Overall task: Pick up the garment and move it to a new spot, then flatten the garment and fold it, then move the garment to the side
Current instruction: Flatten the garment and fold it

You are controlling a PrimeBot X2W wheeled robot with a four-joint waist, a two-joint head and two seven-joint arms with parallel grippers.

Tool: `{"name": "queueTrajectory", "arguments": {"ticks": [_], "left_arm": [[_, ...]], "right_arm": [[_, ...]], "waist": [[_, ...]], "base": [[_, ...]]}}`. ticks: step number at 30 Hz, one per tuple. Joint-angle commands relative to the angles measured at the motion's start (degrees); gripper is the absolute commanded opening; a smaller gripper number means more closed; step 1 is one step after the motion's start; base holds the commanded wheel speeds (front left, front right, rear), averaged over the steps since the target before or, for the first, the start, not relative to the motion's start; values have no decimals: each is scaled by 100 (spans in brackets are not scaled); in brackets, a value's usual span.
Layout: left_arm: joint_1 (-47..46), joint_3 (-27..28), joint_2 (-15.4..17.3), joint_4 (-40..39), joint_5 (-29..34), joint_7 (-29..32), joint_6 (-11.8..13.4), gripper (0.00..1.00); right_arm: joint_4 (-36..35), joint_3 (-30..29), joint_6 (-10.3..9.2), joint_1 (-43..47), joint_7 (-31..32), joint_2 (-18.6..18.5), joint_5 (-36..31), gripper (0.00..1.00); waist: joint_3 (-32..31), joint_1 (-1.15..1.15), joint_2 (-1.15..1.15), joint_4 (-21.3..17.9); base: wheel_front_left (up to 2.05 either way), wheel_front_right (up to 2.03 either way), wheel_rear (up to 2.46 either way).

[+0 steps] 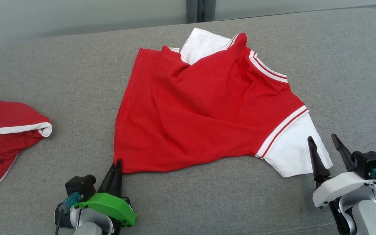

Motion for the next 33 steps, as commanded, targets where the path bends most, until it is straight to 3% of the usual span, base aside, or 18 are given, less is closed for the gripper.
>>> {"name": "queueTrajectory", "arguments": {"ticks": [1, 17, 18, 19, 20, 21, 33], "left_arm": [[81, 66, 21, -41, 21, 4, 4, 0], [274, 705, 23, 268, 506, 5, 293, 0], [244, 702, 22, 298, 502, 4, 308, 13], [223, 696, 22, 328, 503, 5, 331, 36], [198, 696, 23, 343, 532, 4, 357, 76], [166, 702, 22, 353, 557, 4, 390, 100], [400, 1009, 22, 283, 865, 5, 608, 100]], "right_arm": [[30, -26, -4, 12, -47, 10, 48, 100], [458, 140, -4, 63, -134, 93, 205, 100], [473, 156, -4, 66, -137, 92, 202, 100], [491, 171, -4, 68, -140, 94, 199, 100], [511, 177, -4, 61, -142, 79, 210, 100], [531, 182, -4, 47, -145, 66, 221, 100], [658, 157, -4, 143, -178, 102, 162, 100]], "waist": [[-57, 0, 0, 25], [-384, 0, 0, -72], [-401, 0, 0, -91], [-419, 0, 0, -110], [-438, 0, 0, -130], [-457, 0, 0, -150], [-861, 0, 0, -220]], "base": [[0, 0, 0], [0, 0, 0], [0, 0, 0], [0, 0, 0], [0, 0, 0], [0, 0, 0], [0, 0, 0]]}}
